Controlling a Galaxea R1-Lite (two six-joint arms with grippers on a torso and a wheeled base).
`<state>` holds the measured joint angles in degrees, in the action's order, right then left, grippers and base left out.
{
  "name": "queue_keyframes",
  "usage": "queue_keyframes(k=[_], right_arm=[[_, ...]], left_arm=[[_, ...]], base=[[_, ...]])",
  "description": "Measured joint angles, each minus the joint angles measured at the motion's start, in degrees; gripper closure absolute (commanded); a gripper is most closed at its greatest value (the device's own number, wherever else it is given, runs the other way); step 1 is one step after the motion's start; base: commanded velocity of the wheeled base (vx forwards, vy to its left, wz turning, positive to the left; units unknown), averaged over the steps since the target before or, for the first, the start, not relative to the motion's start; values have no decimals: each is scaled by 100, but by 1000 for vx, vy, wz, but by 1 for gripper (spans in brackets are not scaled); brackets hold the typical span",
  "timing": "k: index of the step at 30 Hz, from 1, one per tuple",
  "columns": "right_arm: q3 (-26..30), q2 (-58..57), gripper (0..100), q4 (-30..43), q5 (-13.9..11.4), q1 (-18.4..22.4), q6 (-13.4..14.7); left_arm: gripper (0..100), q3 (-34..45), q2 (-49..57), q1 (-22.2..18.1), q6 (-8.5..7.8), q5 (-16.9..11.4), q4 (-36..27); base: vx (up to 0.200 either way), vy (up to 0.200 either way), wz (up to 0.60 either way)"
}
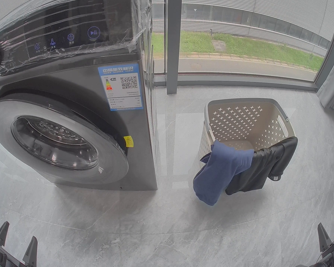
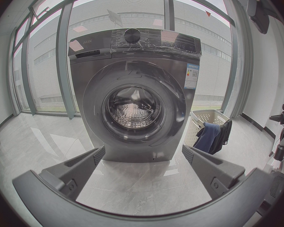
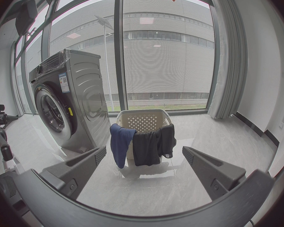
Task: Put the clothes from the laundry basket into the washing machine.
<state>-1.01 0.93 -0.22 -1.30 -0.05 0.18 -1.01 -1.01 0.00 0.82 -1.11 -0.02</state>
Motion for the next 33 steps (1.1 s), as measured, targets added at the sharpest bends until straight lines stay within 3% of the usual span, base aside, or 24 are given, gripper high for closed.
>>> queue_keyframes(k=[33], right_arm=[[0,0,0,0,0,-5,-5]], left_arm=[[0,0,-2,0,-13,-1,2]], base=[[0,194,0]])
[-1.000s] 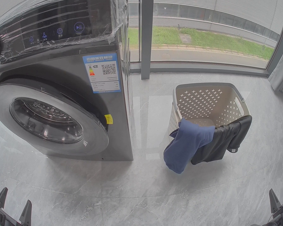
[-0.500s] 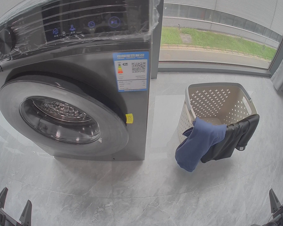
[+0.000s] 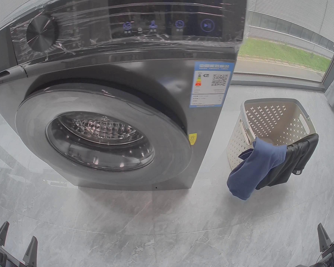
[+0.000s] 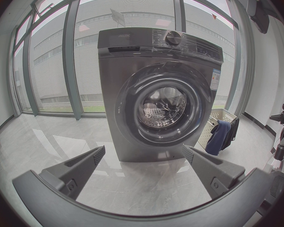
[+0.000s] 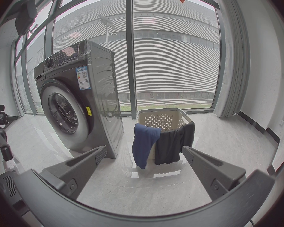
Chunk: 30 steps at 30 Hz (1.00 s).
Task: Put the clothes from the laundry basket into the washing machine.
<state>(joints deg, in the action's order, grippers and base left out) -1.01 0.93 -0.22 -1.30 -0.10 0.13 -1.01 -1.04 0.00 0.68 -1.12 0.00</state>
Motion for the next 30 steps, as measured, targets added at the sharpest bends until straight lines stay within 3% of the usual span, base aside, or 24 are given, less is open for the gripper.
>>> queue_keyframes(k=[12,24,30], right_arm=[[0,0,0,0,-2,7,2],[0,0,0,-5,0,0,0],[0,0,0,0,0,7,0]], left_arm=[[0,0,0,5,-6,0,0],[0,0,0,0,-6,0,0],[0,0,0,0,-6,0,0]], base=[[0,0,0],[0,200,0],[0,0,0]])
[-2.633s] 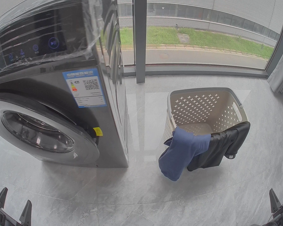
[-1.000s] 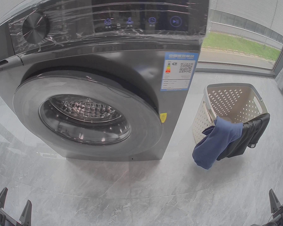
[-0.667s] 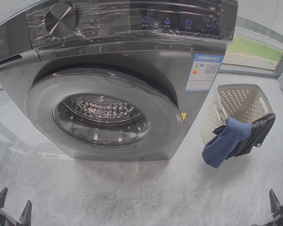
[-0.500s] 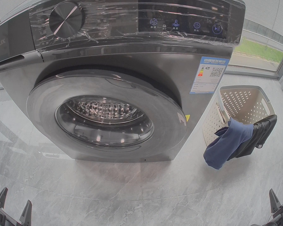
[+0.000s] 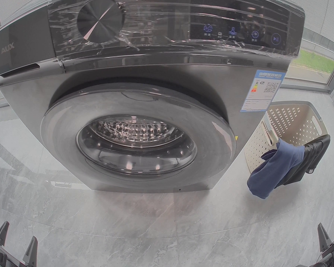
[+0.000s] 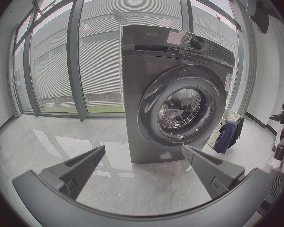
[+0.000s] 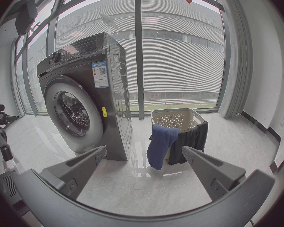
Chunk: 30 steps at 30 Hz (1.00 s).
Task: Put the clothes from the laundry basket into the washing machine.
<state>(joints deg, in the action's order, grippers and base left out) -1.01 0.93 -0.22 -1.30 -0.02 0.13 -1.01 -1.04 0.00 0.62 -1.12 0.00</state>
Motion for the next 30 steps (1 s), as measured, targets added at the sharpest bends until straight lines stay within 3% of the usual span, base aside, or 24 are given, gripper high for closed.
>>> queue_keyframes(k=[17,24,30], right_arm=[[0,0,0,-2,-15,2,-18],[0,0,0,0,-17,0,-11],[0,0,0,0,-17,-7,-4]], left_arm=[[0,0,0,0,-13,6,0],[0,0,0,0,-13,9,0],[0,0,0,0,-29,20,0]], base=[[0,0,0],[0,200,0],[0,0,0]])
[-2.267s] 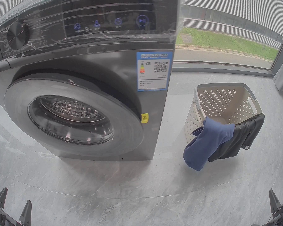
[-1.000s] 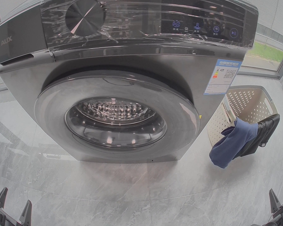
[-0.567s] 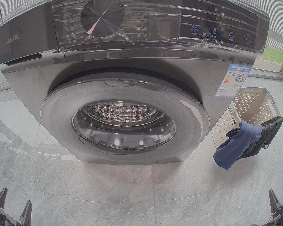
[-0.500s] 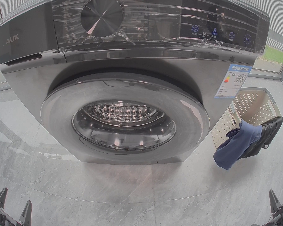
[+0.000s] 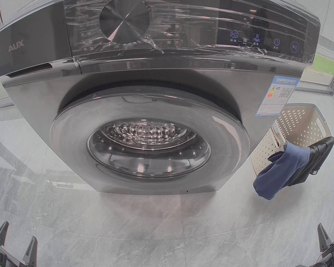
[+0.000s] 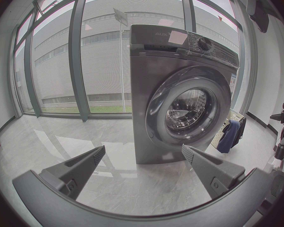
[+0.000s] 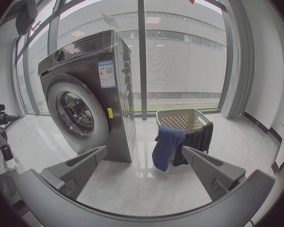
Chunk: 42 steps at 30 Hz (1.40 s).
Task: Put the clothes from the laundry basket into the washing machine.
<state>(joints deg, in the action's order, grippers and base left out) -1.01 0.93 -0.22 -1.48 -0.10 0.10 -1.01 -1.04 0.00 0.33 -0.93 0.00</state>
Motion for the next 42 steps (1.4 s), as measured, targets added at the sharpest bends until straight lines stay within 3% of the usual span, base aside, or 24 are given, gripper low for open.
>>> queue_keyframes(k=[11,17,23,28,36,42], right_arm=[[0,0,0,-10,-30,0,-50],[-11,0,0,-108,-99,2,-230],[-681,277,0,24,-310,-61,-143],[-1056,1180,0,-141,-607,-288,-85],[-1315,3221,0,-1170,-912,-905,362],[-1449,4888,0,-2328,-807,-1407,872]], left_arm=[[0,0,0,0,-23,4,0],[0,0,0,0,-26,4,0],[0,0,0,0,-26,4,0],[0,0,0,0,-23,6,0],[0,0,0,0,-20,9,0],[0,0,0,0,-17,13,0]], base=[[0,0,0],[0,0,0],[0,0,0],[0,0,0],[0,0,0],[0,0,0]])
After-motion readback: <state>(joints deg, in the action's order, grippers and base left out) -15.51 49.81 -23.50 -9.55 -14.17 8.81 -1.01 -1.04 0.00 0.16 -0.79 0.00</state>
